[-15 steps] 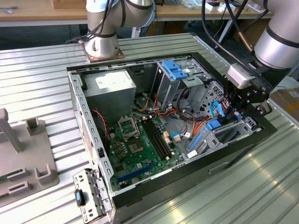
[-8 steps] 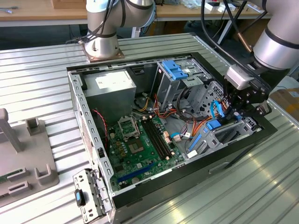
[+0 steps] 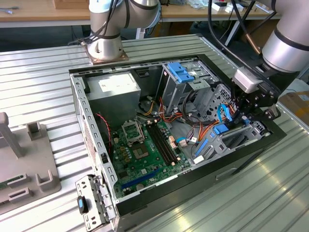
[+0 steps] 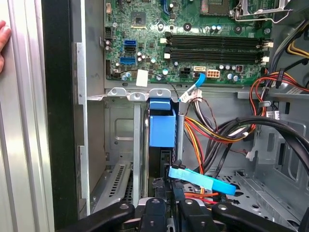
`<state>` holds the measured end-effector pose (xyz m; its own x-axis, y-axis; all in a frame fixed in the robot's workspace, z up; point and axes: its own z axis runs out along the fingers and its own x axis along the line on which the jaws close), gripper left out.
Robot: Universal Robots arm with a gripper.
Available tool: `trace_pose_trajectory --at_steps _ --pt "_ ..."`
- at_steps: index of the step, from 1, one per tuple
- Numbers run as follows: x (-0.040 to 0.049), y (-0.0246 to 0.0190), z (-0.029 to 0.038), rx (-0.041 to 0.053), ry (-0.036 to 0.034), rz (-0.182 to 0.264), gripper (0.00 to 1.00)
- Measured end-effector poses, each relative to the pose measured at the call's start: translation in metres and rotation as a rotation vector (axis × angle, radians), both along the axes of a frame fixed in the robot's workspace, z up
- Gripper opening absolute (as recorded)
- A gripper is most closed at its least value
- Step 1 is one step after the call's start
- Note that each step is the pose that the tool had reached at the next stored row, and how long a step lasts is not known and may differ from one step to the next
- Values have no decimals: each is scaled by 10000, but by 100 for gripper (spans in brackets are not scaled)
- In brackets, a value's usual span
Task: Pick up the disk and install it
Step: 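Insert the first disk wire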
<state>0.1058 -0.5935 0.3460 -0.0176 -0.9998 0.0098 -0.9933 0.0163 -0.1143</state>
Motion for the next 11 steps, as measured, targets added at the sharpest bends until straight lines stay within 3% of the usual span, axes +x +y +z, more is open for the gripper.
trace_pose_trajectory --at_steps 6,7,11 --pt "0 0 7 -2 0 -2 17" --pt "1 1 8 -85 1 -5 17" --pt "6 0 4 -93 16 -199 17"
